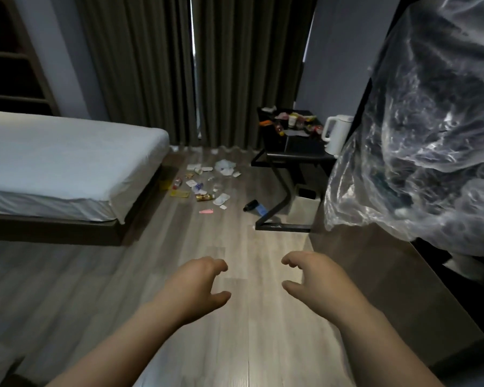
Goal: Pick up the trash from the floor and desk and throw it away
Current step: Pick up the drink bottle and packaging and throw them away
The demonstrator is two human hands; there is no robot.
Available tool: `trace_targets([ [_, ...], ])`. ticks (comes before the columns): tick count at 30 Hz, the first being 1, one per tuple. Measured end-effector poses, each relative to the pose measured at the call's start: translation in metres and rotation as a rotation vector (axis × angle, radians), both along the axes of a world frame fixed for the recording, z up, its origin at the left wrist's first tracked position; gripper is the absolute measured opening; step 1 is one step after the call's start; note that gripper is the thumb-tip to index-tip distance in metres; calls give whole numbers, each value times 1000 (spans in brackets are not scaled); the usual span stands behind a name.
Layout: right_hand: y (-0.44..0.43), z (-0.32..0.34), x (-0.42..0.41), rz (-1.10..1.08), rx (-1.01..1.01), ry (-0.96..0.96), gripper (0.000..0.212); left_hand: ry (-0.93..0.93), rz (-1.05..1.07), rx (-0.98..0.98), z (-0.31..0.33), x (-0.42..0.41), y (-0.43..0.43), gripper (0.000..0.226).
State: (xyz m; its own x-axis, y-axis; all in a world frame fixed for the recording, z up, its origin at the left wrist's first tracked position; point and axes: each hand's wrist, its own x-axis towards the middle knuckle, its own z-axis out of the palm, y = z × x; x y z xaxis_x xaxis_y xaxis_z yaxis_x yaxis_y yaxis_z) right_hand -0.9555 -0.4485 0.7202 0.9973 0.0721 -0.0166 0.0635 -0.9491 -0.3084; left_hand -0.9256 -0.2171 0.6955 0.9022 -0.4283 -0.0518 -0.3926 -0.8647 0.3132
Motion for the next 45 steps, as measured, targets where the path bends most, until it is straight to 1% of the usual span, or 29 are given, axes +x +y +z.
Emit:
trace_targets([
  [6, -19, 6, 106, 55, 25, 0, 43, 12, 82, 53, 9, 89, -13, 52],
  [10, -29, 8, 173, 78, 43, -2, 43, 18, 125, 52, 14, 151, -22, 52],
  [17, -23, -6, 273, 107, 36, 49, 43, 65, 143, 69, 1, 249, -16, 52],
  [24, 12, -18, 398, 79, -3, 60, 43, 97, 133, 40, -9, 376, 20, 51],
  [33, 76, -29, 542, 32, 35, 133, 45, 152, 110, 30, -12, 530, 88, 51],
  [38, 86, -39, 608, 7, 34, 184, 44, 204, 93, 50, -24, 598, 102, 49],
  [45, 92, -61, 731, 8, 65, 198, 45, 213, 115, 65, -38, 712, 110, 50],
])
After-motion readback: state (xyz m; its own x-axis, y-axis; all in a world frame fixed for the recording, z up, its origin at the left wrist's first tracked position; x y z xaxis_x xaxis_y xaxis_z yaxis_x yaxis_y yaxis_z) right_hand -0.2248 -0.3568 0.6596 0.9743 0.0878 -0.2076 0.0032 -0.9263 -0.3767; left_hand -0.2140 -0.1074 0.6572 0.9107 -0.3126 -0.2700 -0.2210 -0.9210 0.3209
